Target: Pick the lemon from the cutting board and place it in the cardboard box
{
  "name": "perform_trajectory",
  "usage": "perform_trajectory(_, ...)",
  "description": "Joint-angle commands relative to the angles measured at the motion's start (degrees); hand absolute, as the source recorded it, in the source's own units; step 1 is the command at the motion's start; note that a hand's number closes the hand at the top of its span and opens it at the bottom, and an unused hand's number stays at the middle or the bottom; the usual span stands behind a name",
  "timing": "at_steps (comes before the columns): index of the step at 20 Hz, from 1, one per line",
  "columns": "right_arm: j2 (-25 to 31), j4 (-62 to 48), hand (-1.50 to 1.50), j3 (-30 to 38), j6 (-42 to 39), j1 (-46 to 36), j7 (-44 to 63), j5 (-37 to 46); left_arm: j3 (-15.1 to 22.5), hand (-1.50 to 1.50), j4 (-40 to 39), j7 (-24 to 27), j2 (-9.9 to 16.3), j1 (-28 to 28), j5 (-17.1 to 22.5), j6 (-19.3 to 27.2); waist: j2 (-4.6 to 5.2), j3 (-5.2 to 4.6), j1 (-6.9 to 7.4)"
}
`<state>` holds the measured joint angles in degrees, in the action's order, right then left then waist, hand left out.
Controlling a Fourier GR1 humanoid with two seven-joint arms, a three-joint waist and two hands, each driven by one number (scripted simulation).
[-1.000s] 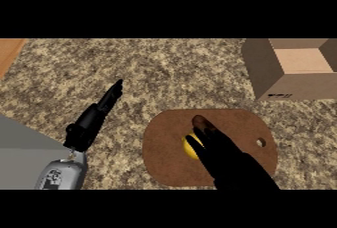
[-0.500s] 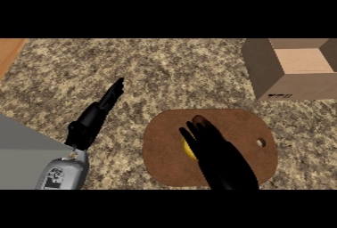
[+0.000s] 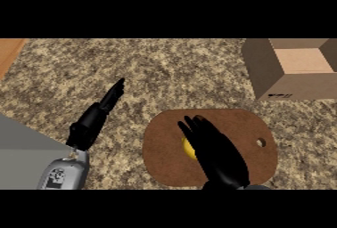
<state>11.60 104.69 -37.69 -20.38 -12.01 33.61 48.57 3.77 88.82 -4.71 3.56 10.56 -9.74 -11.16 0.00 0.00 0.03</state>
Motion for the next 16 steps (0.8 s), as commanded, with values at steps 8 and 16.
perform_trajectory(8,-1.4,-3.5,-1.5,2.7,-3.6,2.6,-5.0,4.1,1.2,0.0,-2.0,-0.8,-2.9,2.7,-1.6,1.8,-0.01,0.0,-0.18)
perform_trajectory(16,-6.2,-10.8,-1.5,2.5,-1.4,2.9,-7.4,9.0,0.0,0.0,0.1,1.1,-0.3,-1.0,-1.8,0.1,-0.01,0.0,0.06)
